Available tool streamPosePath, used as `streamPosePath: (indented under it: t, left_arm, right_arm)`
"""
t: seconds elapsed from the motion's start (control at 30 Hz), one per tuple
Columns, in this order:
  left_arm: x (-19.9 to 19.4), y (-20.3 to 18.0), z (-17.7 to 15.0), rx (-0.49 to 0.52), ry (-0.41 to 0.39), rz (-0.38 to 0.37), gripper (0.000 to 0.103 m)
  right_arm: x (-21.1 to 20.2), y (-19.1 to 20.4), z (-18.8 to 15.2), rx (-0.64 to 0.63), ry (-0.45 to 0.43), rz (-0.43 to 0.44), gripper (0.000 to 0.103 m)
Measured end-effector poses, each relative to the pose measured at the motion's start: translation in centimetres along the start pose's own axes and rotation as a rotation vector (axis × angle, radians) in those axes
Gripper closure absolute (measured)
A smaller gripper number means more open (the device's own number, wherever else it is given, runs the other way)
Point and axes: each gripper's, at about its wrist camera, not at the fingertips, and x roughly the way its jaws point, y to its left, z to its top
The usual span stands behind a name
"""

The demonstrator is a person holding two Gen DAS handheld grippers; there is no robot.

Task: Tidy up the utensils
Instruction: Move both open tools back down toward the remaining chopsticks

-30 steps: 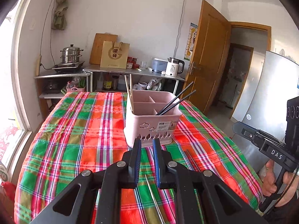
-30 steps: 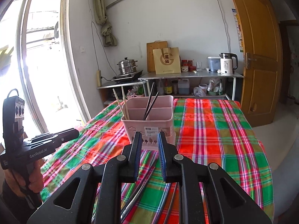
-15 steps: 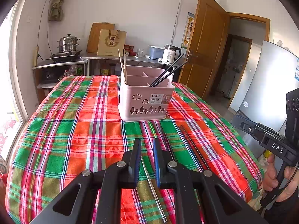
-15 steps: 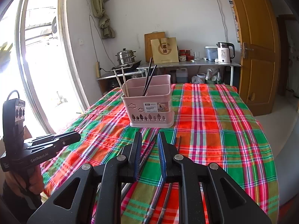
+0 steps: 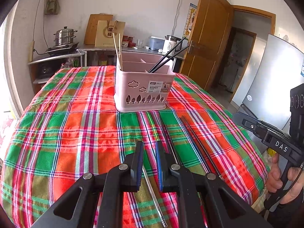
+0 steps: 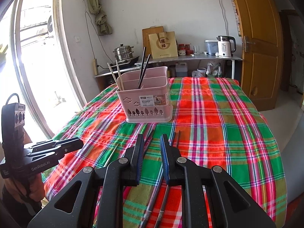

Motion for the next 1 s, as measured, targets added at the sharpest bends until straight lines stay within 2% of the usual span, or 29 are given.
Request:
streamPosePath:
  t: [0.27,0.67,1.0]
  left_arm:
    - [3.0,-0.1,0.3,-0.004,0.067,-0.023,0.091]
    - [10.1,-1.5,2.4,0.048,0.218,-0.046,0.091]
    - [14.0,-1.9,3.7,0.057,0.276,-0.061,0.091]
  right_arm:
    - [1.9,-0.8,-0.5,0.013,0.047,-0.008,0.085]
    - [7.6,-2.0,-1.1,0.012,0.188,-0.025,0.085]
    - [10.5,-2.8,-1.2,0.016,0.247,-0.028,0.085]
